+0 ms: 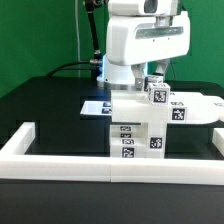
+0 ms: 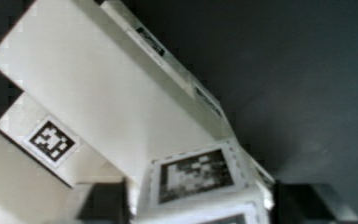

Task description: Assemble chair

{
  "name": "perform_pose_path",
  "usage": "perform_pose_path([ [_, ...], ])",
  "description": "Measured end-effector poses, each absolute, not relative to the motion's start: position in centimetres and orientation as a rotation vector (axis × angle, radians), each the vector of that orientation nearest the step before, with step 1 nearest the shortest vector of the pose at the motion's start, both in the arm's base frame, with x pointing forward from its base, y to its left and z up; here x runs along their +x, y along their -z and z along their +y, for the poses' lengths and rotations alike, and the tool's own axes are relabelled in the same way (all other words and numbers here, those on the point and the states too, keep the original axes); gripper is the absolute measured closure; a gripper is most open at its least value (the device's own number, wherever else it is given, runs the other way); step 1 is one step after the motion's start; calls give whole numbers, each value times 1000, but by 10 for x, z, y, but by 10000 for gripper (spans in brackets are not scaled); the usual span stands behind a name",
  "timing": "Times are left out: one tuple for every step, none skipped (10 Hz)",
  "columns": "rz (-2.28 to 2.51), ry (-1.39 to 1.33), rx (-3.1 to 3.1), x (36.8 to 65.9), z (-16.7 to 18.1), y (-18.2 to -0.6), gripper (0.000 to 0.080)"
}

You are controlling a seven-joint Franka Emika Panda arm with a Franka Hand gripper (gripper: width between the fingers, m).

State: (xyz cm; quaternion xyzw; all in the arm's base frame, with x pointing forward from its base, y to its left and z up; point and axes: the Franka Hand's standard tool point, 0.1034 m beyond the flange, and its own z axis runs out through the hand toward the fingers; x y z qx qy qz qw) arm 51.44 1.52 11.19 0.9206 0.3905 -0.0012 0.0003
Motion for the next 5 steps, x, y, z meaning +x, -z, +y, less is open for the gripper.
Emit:
perform_pose_path([
  [1172,4,2915,514,15,-112,514],
  [1072,4,2953,514,15,-112,514],
  [938,4,2998,514,15,-112,514],
  [829,4,3030,514,16,-112,514],
  [738,4,3053,514,16,-112,514],
])
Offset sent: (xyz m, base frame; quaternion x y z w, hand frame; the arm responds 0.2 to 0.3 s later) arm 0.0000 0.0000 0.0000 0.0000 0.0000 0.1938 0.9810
